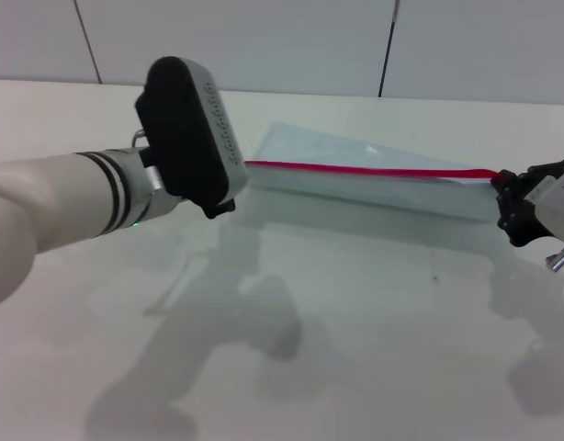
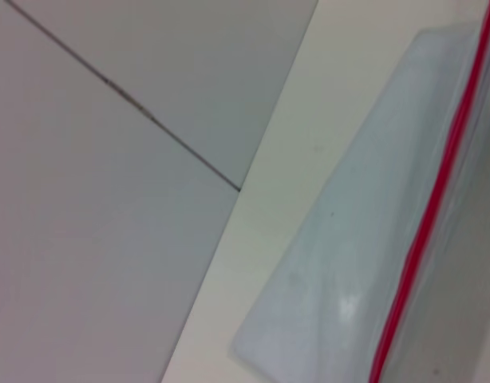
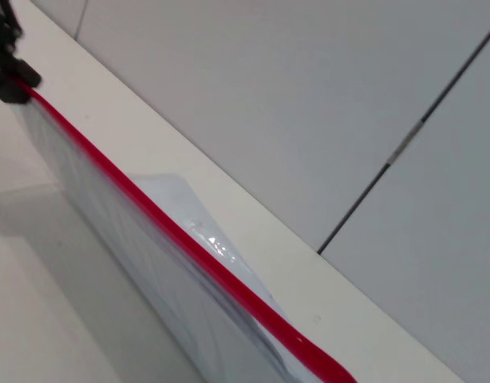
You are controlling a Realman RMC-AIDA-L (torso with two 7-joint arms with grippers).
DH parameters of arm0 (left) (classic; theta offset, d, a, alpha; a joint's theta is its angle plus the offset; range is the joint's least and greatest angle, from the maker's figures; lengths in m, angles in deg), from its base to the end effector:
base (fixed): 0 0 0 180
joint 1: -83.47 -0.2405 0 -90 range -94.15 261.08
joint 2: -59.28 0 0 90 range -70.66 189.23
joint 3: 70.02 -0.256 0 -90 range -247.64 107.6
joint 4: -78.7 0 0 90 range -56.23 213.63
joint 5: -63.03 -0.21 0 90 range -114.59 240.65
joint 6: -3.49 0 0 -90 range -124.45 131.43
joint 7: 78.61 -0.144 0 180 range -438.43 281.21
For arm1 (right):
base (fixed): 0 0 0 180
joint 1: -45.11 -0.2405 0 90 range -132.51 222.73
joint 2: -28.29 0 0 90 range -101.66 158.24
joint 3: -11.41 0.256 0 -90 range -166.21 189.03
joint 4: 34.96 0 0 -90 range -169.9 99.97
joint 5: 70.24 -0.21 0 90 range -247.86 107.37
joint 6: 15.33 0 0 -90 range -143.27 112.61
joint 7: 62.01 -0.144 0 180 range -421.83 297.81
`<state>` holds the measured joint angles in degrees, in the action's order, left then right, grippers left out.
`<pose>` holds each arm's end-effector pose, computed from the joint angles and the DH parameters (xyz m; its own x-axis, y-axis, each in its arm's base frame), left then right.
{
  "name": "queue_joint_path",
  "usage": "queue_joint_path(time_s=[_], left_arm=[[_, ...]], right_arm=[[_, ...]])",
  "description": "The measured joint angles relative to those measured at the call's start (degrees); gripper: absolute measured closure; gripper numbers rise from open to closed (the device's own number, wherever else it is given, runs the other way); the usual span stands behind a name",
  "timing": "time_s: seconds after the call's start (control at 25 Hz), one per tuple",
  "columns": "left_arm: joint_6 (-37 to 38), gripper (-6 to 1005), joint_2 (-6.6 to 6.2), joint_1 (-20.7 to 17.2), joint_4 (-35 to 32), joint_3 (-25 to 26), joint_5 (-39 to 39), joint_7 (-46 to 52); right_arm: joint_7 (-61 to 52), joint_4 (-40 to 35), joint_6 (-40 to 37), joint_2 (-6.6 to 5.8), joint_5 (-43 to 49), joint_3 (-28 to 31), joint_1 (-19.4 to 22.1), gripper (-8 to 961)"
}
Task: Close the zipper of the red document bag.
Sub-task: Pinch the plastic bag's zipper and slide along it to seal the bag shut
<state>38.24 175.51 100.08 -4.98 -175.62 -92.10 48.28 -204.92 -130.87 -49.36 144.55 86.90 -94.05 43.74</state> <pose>-0.1795 0.3636 -0.0279 0.9748 -0.0077 -0.2229 -0.1698 -0.6732 -0.7197 0.2049 0.3198 0.0024 0.9692 -0.2415 -0.0478 -0.1796 -0.5607 -0.8083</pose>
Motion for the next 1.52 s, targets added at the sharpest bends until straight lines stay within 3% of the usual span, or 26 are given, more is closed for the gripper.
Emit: queue_joint_path(time_s=[0.92, 1.2, 1.52], left_arm=[[-0.4, 860, 0.07, 0.5, 0.1, 0.0, -1.6, -0.4], [-6.2, 854, 0.23, 0.5, 0.2, -1.3, -3.0, 3.3], [-8.6, 519, 0.23, 0.0, 0.0, -0.9, -3.1, 5.3]], right_arm=[[-0.5, 1.1, 2.1, 0.20, 0.6, 1.3, 0.3, 895], [-1.6, 1.2, 3.5, 0.28, 0.8, 1.5, 0.8, 885], [-4.3, 1.6, 6.7, 0.29, 0.8, 1.4, 1.6, 592]])
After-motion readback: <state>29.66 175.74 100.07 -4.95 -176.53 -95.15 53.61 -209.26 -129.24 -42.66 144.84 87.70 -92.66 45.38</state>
